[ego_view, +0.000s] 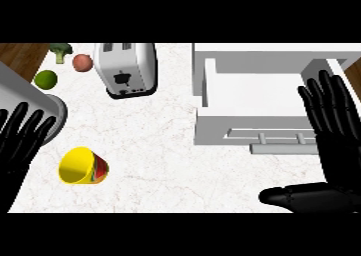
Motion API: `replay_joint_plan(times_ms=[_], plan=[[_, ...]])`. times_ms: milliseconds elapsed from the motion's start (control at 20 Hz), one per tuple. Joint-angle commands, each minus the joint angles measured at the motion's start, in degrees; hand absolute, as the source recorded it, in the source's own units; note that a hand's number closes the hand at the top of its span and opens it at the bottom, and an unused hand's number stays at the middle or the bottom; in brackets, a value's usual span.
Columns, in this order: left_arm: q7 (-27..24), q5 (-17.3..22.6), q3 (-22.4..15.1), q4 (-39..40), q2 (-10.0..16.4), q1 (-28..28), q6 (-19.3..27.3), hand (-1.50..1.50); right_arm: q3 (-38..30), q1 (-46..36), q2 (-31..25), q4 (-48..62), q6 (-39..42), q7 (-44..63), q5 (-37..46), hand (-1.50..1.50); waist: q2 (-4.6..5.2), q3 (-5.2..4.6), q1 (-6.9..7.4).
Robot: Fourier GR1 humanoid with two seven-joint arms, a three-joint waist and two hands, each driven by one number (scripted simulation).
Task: Pick up the cup, place it into the drawer and close the drawer
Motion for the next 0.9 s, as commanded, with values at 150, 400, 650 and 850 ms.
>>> replay_joint_plan(times_ms=[150, 400, 650, 850], plan=[[0.14, -1.42, 1.36, 1.04, -1.18, 0.22, -1.82, -1.50, 1.87, 2.48, 1.15, -1.49, 0.77, 0.27, 1.41, -1.50, -0.01, 0.01, -0.08], [1.38, -4.02, 0.43, 3.21, -2.29, -1.26, -0.28, -1.50, 0.11, 4.96, 0.71, -3.11, 2.11, -1.38, -0.27, -1.50, 0.00, 0.02, -0.28], [-3.28, -3.39, 4.53, 9.18, -1.67, 0.87, -5.71, -1.50, -0.12, 1.12, 0.78, -2.26, 1.31, 0.98, 0.25, -1.50, 0.02, 0.00, -0.13], [-2.26, -6.73, 2.54, 7.45, -3.61, 2.03, -4.09, -1.50, -0.17, -4.66, 1.74, -1.43, -1.30, 4.27, 0.90, -1.50, 0.01, 0.00, 0.00]])
